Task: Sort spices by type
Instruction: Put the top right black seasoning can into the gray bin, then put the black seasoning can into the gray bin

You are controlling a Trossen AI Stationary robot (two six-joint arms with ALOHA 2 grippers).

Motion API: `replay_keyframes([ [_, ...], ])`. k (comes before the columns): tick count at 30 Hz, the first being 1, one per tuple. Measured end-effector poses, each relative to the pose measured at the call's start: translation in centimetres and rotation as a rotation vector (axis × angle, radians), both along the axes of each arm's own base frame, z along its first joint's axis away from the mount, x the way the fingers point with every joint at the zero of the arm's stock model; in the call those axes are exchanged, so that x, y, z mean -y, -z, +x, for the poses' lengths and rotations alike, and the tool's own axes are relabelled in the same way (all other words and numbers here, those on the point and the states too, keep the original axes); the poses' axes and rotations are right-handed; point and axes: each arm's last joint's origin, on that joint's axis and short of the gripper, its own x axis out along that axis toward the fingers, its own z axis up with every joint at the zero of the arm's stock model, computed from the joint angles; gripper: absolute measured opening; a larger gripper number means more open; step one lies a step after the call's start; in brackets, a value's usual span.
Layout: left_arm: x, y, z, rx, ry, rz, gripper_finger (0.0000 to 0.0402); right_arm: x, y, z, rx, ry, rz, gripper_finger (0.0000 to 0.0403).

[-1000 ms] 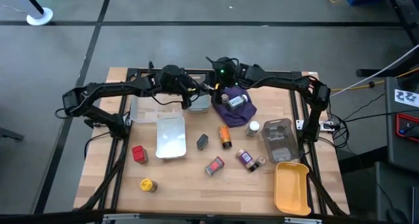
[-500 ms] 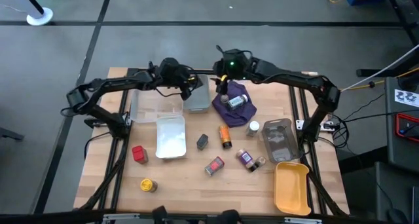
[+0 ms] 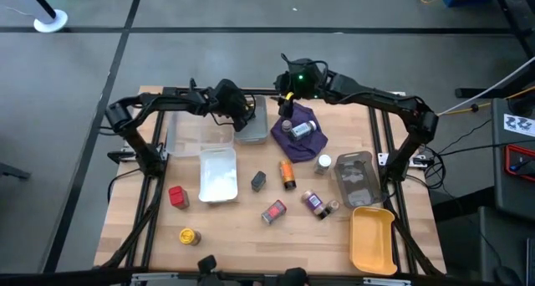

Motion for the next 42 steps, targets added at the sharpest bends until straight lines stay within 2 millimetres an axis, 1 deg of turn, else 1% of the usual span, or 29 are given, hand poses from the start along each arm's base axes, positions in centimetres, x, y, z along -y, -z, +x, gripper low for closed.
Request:
replay_keyframes([
  [3,-0.1,0.4,0.1,-0.015,0.006,-0.002,0.0115,-0.1,-0.1,0.0,0.013,-0.027,0.015,0.0243],
  [10,0.1,0.2,0.2,-0.017,0.025,0.02,0.0168,-0.1,0.0,0.0,0.012,-0.039,0.025,0.0243],
  [17,0.1,-0.1,0.1,-0.006,-0.019,0.012,0.0202,-0.2,0.2,-0.1,-0.015,-0.047,0.044,0.0243],
  [21,0.3,-1.5,-0.1,0.018,-0.02,0.031,0.0213,-0.4,0.2,-0.5,-0.039,-0.046,0.054,0.0243],
  [26,0.6,-4.5,-0.6,0.067,-0.017,0.074,0.0216,-0.9,-1.8,-1.9,-0.007,-0.018,0.013,0.0243],
  [29,1.2,-6.3,-1.1,0.115,-0.039,0.078,0.0216,-1.5,-3.1,-3.2,-0.009,0.001,-0.008,0.0243],
  [32,2.3,-8.3,-1.6,0.205,-0.086,0.051,0.0216,-2.1,-4.4,-4.8,-0.02,0.025,-0.022,0.0243],
  [35,4.1,-9.6,-1.5,0.289,-0.065,-0.031,0.0216,-2.7,-5.1,-6.3,-0.055,0.058,-0.032,0.0243],
  [38,6.5,-10.5,-0.6,0.37,0.008,-0.119,0.0217,-3.2,-5.7,-7.6,-0.083,0.075,-0.032,0.0243],
  [42,10.4,-10.6,1.1,0.38,0.133,-0.182,0.0217,-3.5,-5.8,-8.5,-0.128,0.092,-0.027,0.0243],
])
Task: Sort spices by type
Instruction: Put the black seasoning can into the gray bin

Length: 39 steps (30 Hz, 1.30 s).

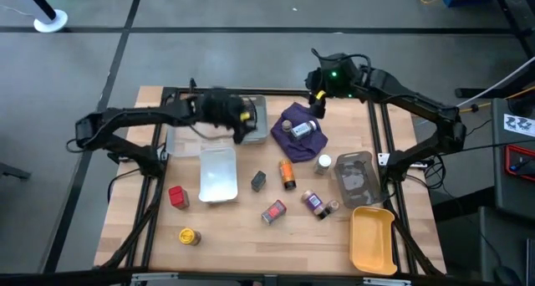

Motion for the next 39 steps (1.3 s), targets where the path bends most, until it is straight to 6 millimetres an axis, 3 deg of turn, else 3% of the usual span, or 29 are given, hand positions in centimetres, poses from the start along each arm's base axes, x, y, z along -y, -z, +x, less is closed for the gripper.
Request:
replay_keyframes([
  [4,4.1,0.0,1.1,-0.002,0.123,0.001,0.0217,-0.1,0.3,-0.3,-0.041,0.0,0.019,0.0243],
  [8,7.5,0.1,1.6,-0.007,0.112,-0.002,0.0217,-0.2,0.6,-0.3,-0.066,-0.004,0.036,0.0243],
  [16,12.2,2.0,2.7,-0.059,0.06,-0.025,0.0217,-0.2,0.6,-0.3,-0.067,-0.009,0.043,0.0243],
  [25,13.7,5.9,4.2,-0.184,0.012,-0.07,0.0217,-0.2,0.7,-0.3,-0.06,-0.006,0.053,0.0243],
  [39,13.8,7.6,4.4,-0.264,-0.031,-0.104,0.0217,-0.3,0.7,-0.3,-0.061,-0.025,0.073,0.0243],
])
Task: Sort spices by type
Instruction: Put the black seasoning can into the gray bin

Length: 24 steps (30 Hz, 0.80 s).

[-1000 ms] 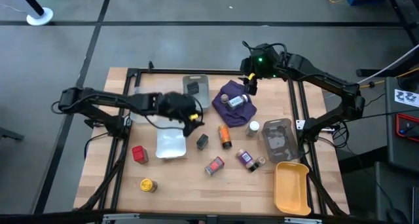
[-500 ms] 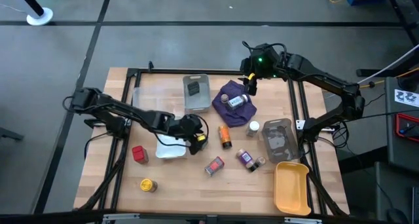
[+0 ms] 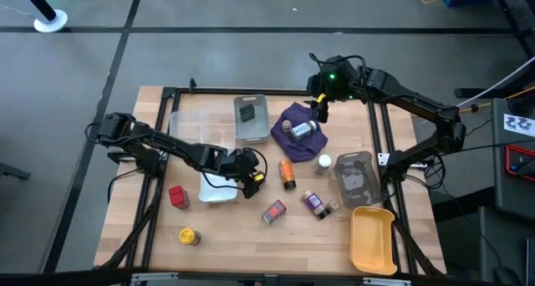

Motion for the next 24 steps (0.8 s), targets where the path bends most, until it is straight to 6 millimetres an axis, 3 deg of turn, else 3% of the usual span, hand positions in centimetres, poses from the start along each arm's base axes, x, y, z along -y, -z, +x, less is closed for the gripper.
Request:
replay_keyframes([
  [5,0.2,0.0,0.0,-0.001,-0.002,-0.007,0.0217,-0.1,0.1,0.0,-0.005,-0.006,0.008,0.0243],
  [19,0.8,3.3,1.1,-0.076,0.01,-0.01,0.0217,-0.1,0.1,0.0,-0.004,-0.019,0.022,0.0243],
  [24,0.7,3.6,1.2,-0.085,0.007,-0.008,0.0204,-0.1,0.1,0.0,-0.005,-0.02,0.022,0.0243],
])
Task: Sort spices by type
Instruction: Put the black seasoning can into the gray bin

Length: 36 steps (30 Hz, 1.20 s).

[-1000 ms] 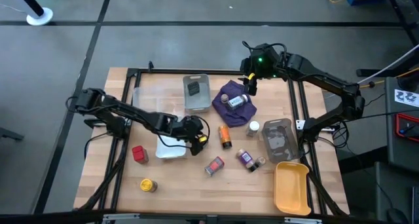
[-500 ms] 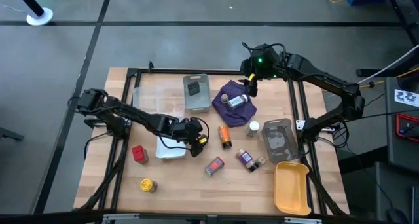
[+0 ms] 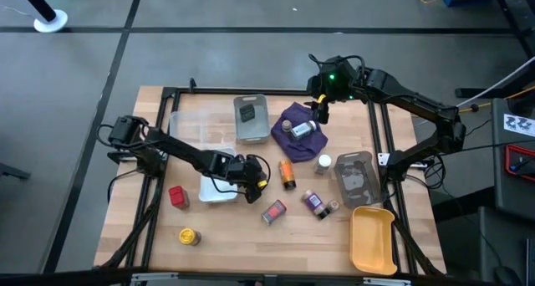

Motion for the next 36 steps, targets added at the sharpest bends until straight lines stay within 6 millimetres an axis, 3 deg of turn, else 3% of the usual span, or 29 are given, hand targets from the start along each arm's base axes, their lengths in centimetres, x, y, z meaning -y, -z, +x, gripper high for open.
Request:
replay_keyframes([
  [7,0.0,-0.4,-0.1,0.006,0.005,0.003,0.0109,0.0,0.0,0.0,-0.001,-0.002,-0.002,0.0243],
  [12,-0.7,-2.1,-0.6,0.042,-0.005,-0.017,0.0108,0.0,0.0,0.0,-0.001,-0.002,-0.002,0.0243],
  [18,-2.6,-5.6,-1.5,0.161,-0.005,-0.014,0.0108,0.0,0.0,0.0,-0.001,-0.002,-0.002,0.0243],
  [27,-8.2,-10.1,-3.7,0.29,-0.062,0.147,0.0108,0.0,0.0,0.0,-0.001,-0.002,-0.002,0.0243],
  [36,-14.5,-9.0,-4.8,0.157,-0.134,0.303,0.011,0.0,0.0,0.0,0.004,0.01,0.009,0.0243],
])
